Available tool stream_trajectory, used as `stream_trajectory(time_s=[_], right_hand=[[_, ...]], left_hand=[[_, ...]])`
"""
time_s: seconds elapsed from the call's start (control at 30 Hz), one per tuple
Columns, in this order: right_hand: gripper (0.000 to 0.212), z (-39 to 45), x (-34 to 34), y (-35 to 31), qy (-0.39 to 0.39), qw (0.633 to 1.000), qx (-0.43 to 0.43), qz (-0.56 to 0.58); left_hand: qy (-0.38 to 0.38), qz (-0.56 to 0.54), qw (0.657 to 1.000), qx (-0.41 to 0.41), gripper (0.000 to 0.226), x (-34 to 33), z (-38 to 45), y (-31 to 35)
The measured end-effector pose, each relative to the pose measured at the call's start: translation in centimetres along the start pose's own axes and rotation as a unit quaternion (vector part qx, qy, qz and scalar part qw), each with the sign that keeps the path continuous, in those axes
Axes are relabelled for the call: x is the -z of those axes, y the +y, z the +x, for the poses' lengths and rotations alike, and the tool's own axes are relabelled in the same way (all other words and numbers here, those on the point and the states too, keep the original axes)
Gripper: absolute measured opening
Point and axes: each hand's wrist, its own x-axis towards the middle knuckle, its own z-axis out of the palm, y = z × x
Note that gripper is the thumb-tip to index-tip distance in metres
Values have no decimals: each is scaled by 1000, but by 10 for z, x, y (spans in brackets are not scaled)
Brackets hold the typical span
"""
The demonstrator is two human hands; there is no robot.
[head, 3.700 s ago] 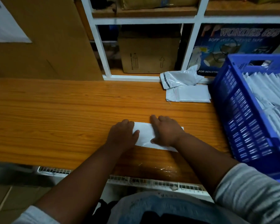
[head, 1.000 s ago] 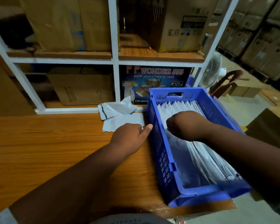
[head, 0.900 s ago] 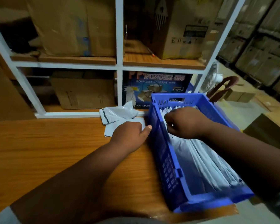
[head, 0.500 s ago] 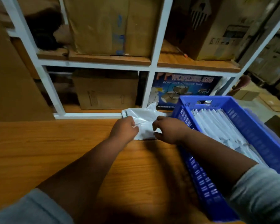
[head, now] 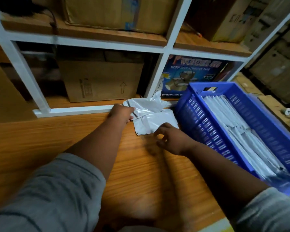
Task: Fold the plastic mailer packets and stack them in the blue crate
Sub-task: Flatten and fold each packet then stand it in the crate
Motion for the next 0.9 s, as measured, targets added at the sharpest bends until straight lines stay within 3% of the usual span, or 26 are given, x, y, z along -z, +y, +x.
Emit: stream_trajectory(time_s=[0.1, 0.23, 0.3, 0.37, 0.43, 0.53, 0.73, 0.9], right_hand=[[36, -14, -3, 0, 36, 998, -9, 41], [29, -41, -3, -1, 99, 989, 16, 104], [28, -59, -2, 1, 139, 984, 37, 102], [28, -79, -3, 2, 188, 977, 58, 83], [29, -97, -7, 3, 233, 967, 67, 77], [29, -118, -25, 8, 255, 960, 94, 70], [47, -134, -86, 24, 155, 979, 132, 16], [67, -132, -147, 45, 52, 959, 199, -197]], left_hand=[[39, 39, 998, -21, 51, -8, 16, 1], [26, 39, 980, -191, 24, 3, -17, -19], [17, 88, 945, -314, 32, 18, -43, -41], [-9, 150, 888, -434, 42, 36, -70, -69], [-45, 194, 837, -509, 49, 52, -103, -98], [-83, 241, 809, -529, 53, 65, -147, -141], [-44, 367, 759, -536, 46, 76, -202, -215], [30, 457, 715, -528, 36, 78, -220, -270]])
